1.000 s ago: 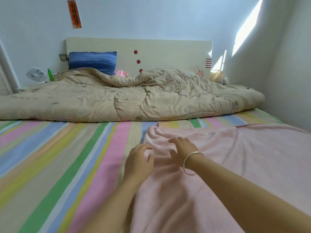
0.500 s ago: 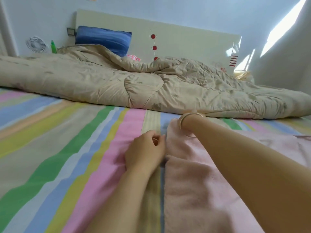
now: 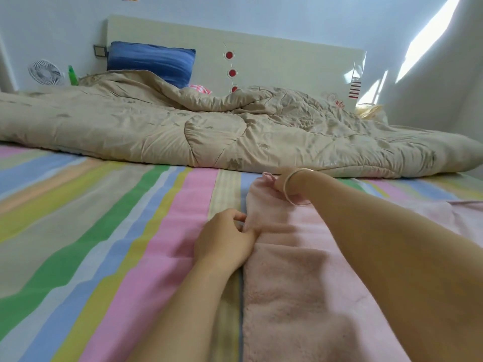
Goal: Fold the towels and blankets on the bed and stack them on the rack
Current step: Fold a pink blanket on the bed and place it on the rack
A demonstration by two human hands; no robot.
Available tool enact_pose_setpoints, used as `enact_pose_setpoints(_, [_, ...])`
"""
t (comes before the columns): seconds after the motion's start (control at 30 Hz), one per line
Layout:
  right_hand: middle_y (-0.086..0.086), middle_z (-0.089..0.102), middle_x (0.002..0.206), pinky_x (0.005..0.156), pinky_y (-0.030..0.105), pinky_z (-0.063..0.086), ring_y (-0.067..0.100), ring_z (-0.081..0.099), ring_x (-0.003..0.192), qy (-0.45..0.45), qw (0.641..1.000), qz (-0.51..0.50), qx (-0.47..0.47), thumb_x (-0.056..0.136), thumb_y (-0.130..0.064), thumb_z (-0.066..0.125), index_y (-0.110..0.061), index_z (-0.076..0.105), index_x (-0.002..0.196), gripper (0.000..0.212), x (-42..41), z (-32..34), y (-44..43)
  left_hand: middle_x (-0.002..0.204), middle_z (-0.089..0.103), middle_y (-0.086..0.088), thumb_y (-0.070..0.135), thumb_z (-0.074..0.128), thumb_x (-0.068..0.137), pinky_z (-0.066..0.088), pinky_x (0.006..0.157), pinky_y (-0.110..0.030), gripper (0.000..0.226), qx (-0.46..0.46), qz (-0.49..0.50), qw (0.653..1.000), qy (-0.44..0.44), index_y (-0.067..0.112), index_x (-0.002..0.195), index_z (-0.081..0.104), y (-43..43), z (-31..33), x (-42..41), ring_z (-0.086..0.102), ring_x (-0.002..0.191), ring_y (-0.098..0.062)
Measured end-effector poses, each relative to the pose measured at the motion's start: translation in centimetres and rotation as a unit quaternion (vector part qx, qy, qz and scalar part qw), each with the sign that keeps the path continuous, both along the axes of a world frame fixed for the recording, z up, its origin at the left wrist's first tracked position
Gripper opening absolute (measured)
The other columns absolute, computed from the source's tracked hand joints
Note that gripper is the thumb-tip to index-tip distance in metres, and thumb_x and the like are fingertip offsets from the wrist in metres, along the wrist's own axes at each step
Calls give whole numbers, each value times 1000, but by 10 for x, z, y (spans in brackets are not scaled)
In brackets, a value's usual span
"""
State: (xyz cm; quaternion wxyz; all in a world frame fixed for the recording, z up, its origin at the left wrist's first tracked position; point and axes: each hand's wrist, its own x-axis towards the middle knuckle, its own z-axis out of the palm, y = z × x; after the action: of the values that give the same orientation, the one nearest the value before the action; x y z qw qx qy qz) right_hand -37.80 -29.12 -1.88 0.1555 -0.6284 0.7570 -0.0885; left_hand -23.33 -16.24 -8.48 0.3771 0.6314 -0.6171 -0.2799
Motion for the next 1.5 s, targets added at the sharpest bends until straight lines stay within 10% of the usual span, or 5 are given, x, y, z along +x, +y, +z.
enact_pose_setpoints(0.17, [14, 61, 125, 63, 10, 44, 4, 58, 75, -210, 958, -31, -195, 96, -30, 56, -10, 62, 123, 34, 38, 12, -43, 82, 70, 3, 34, 63, 90, 59, 70, -39, 15, -1, 45, 982, 185, 20, 96, 63, -2, 1, 5, 70, 74, -19])
enact_pose_setpoints(0.6, [-1, 63, 116, 101, 34, 44, 19, 60, 110, -280, 951, 24, -126, 73, -48, 76, -23, 58, 113, 51, 40, -39, -48, 71, 71, -11, 29, 65, 72, 58, 73, -42, 24, 31, 73, 988, 133, 6, 74, 70, 0, -6, 7, 65, 70, -30])
enact_pose_setpoints(0.83, [17, 40, 145, 109, 39, 29, 35, 39, 132, 113, 988, -3, -106, 101, -36, 31, -12, 44, 140, 47, -3, 3, 11, 75, 73, -5, 21, 69, 76, 57, 79, -40, 13, 35, 99, 982, 155, 11, 69, 71, 2, -4, 7, 70, 83, -28])
enact_pose_setpoints(1.07, [3, 0, 162, 110, 66, -7, 32, -6, 148, 111, 993, -12, -36, 97, -57, 13, -21, 10, 155, 68, 44, -58, 6, 69, 67, -8, 16, 65, 77, 57, 77, -42, 14, 29, 111, 982, 151, 11, 64, 67, 5, 2, 5, 63, 75, -31])
enact_pose_setpoints(1.5, [2, 52, 129, 102, 40, 36, 24, 47, 123, 196, 972, 71, -109, 91, -19, 45, -26, 52, 125, 35, -55, -52, -21, 103, 68, 7, 21, 62, 87, 48, 86, -27, 6, 6, 123, 991, 48, 27, 90, 62, 6, -1, 3, 62, 102, -18])
